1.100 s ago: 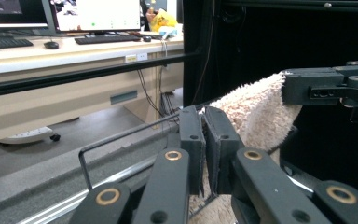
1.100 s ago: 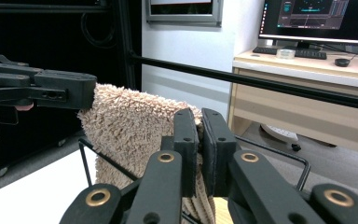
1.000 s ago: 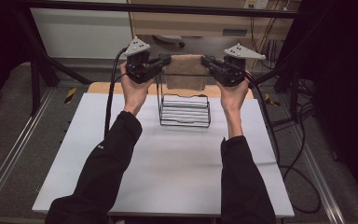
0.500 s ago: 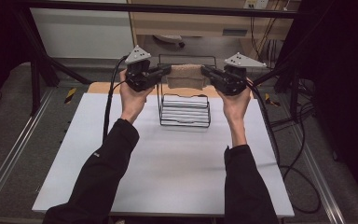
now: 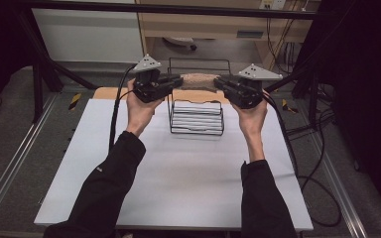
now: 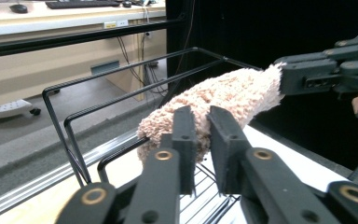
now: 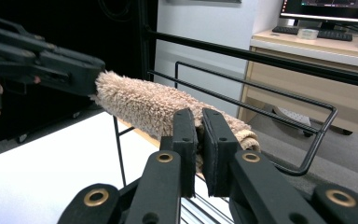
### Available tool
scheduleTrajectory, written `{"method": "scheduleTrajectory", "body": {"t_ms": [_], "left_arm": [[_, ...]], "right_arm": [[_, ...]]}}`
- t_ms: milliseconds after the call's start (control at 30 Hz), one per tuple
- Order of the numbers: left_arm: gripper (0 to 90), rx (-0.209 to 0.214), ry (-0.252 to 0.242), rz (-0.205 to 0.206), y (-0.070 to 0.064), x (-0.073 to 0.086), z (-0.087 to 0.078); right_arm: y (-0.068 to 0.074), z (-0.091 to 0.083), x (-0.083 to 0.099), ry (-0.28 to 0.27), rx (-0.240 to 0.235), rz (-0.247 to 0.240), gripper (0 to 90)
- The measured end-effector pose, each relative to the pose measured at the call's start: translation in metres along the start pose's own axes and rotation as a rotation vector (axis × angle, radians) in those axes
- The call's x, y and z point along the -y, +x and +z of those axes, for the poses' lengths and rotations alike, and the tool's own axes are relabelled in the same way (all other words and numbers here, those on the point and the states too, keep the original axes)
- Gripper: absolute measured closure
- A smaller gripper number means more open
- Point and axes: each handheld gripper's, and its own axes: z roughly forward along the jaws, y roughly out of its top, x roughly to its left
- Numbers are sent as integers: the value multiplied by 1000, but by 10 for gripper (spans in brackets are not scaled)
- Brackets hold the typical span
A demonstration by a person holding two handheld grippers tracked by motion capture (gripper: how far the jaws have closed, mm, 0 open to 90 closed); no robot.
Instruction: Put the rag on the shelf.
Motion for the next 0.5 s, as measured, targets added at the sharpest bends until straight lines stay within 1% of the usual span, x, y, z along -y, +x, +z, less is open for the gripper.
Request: {"method": "scheduleTrajectory", "body": {"t_ms": [33,100,267,367,400,467,500], "left_arm": [[764,3,0,-16,1,-3,-2],[755,0,-1,-32,2,-7,-3],[762,-12,2,-50,3,-19,-3],[792,-17,1,-69,6,-24,0],[819,-14,7,-71,6,-25,0],[853,-8,29,-71,6,-25,3],[863,5,43,-71,6,-23,4]], "right_arm": [[0,0,0,0,0,-1,845],[0,0,1,-1,0,-1,846],[1,-1,2,2,-4,-7,845],[0,-1,3,6,-6,-11,845],[0,-1,3,8,-7,-9,845],[0,-1,4,2,-8,-6,844],[0,-1,4,2,-9,-6,844]]}}
